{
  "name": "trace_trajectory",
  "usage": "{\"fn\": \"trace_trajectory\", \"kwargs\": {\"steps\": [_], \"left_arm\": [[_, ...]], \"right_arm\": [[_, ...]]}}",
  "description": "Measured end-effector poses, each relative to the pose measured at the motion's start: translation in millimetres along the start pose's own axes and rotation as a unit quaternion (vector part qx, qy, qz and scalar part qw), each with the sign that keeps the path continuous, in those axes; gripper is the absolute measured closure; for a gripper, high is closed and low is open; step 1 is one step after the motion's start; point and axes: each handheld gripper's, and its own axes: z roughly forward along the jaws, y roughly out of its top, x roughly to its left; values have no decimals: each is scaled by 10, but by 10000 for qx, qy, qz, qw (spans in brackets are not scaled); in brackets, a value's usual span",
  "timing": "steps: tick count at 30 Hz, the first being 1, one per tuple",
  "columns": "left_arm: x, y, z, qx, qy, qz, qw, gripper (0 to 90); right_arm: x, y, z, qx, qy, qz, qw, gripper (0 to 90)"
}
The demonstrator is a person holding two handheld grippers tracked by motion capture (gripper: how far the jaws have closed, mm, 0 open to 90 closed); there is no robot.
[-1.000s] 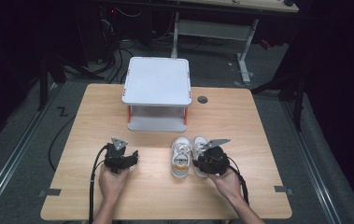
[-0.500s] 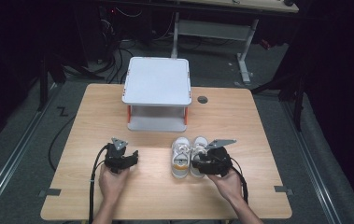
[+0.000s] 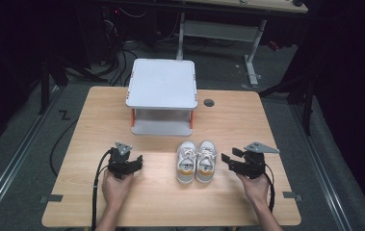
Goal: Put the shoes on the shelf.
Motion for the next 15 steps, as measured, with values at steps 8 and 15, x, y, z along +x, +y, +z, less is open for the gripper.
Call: {"fn": "trace_trajectory", "kwargs": {"steps": [8,15], "left_arm": [[-8,4,4,5,27,47,10000,336],[-40,9,9,16,128,-50,9999,321]], "right_arm": [[-508,-288,101,320,-1029,429,9933,394],[-667,-374,187,647,-1647,369,9835,394]]}}
